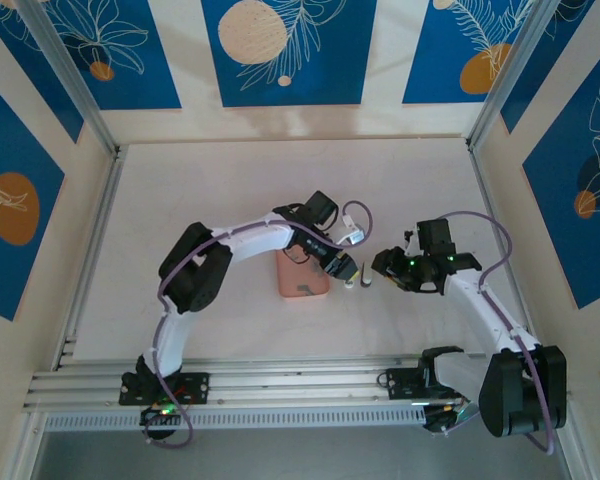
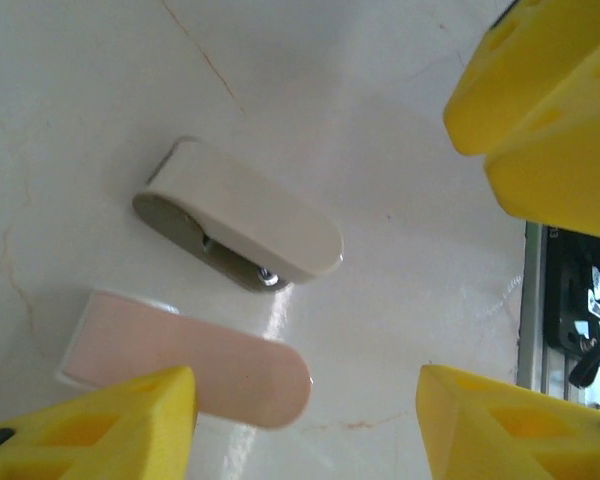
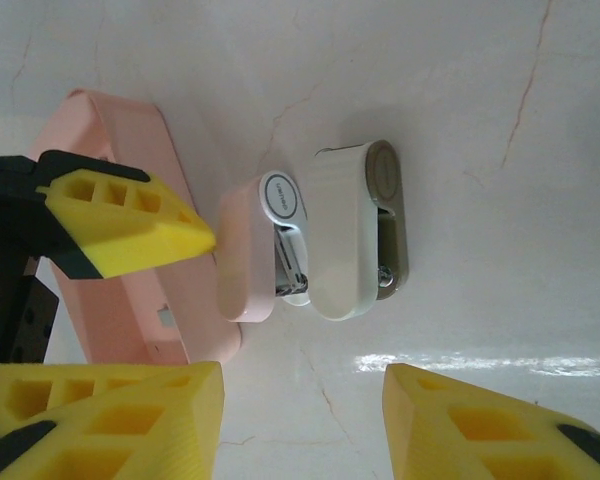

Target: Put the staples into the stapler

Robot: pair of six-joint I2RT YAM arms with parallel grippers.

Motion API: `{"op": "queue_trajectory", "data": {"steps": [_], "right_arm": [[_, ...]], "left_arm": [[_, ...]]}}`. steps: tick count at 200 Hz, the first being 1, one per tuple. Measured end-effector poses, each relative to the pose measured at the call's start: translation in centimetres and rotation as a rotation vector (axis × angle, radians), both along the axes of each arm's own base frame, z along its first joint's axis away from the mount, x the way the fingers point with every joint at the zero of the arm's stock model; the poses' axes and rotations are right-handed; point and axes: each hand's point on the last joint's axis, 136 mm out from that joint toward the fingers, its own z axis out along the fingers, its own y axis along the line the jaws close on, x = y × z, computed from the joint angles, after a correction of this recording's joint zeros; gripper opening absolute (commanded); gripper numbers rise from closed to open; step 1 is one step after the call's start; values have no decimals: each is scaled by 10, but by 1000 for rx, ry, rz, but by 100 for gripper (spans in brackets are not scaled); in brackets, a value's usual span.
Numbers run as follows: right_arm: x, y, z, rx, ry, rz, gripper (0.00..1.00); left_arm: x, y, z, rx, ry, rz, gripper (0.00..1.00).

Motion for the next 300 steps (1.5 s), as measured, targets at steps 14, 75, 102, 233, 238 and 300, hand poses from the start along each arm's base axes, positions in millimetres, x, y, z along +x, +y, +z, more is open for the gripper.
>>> {"op": "queue_trajectory", "data": {"steps": [14,75,102,233,238,300], "right_arm": [[-1,4,-2,0,12,15,46],[8,34,-8,-1,56,102,39],[14,50,-10,-10,76,150,33],[16,70,-52,-74,223,181,21],[16,70,-51,-74,220,181,21],[29,63,-8,-130,55,175,34]], "left_arm": [[-6,6,3,-3,-1,7,59],[4,52,46,-122,-105,203,61],[19,71,46,-162,-131,309,61],[40,90,37,-185,-130,413,61],[41,90,37,-184,-130,414,60],[45,99,44,-185,-164,450,61]]}}
